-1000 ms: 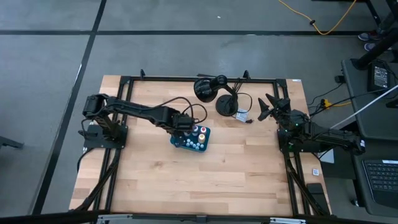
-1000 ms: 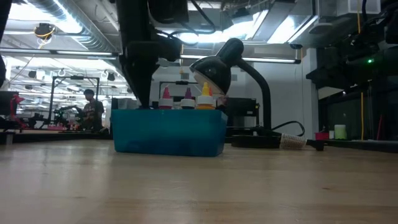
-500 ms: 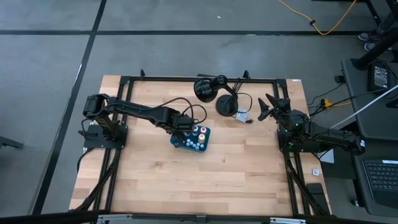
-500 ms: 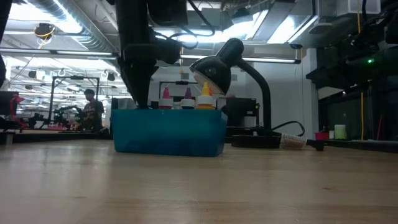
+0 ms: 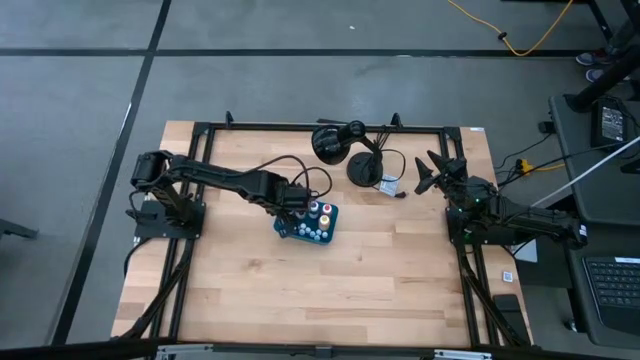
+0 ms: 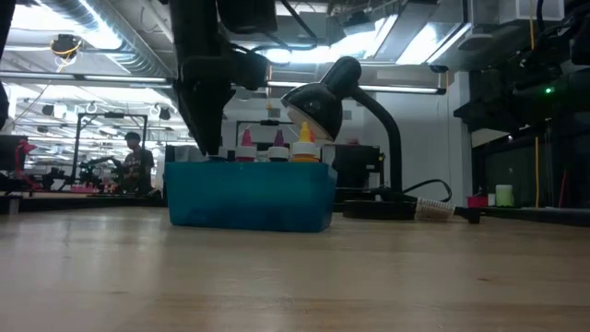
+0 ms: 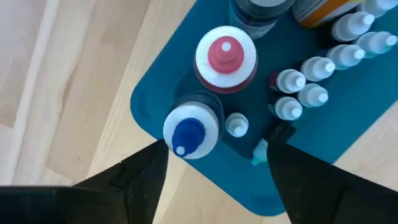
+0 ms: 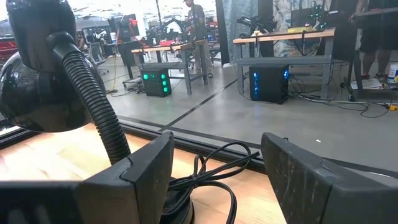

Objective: Pick & Place food coloring
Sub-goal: Put the large blue food coloring bottle into the blue bin, then return to Home Position

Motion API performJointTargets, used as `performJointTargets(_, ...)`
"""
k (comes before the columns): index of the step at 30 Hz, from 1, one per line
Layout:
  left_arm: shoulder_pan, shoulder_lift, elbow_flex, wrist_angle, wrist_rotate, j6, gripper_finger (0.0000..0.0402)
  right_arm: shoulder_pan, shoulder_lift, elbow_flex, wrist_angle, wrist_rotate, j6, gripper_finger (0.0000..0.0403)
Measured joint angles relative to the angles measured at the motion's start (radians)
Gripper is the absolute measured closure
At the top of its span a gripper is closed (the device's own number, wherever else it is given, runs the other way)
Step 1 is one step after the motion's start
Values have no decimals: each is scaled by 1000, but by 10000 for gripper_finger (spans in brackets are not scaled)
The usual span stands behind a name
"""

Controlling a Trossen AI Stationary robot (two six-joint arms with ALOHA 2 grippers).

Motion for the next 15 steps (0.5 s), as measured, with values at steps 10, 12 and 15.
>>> performJointTargets(10, -11, -75, 1, -18, 17, -16, 130, 0, 0, 0, 0, 0, 0, 159)
performJointTargets(12, -13, -94, 1, -20, 33, -17, 130, 0, 0, 0, 0, 0, 0, 159)
performJointTargets(15, -12, -135, 1, -38, 48, -19, 128, 0, 0, 0, 0, 0, 0, 159)
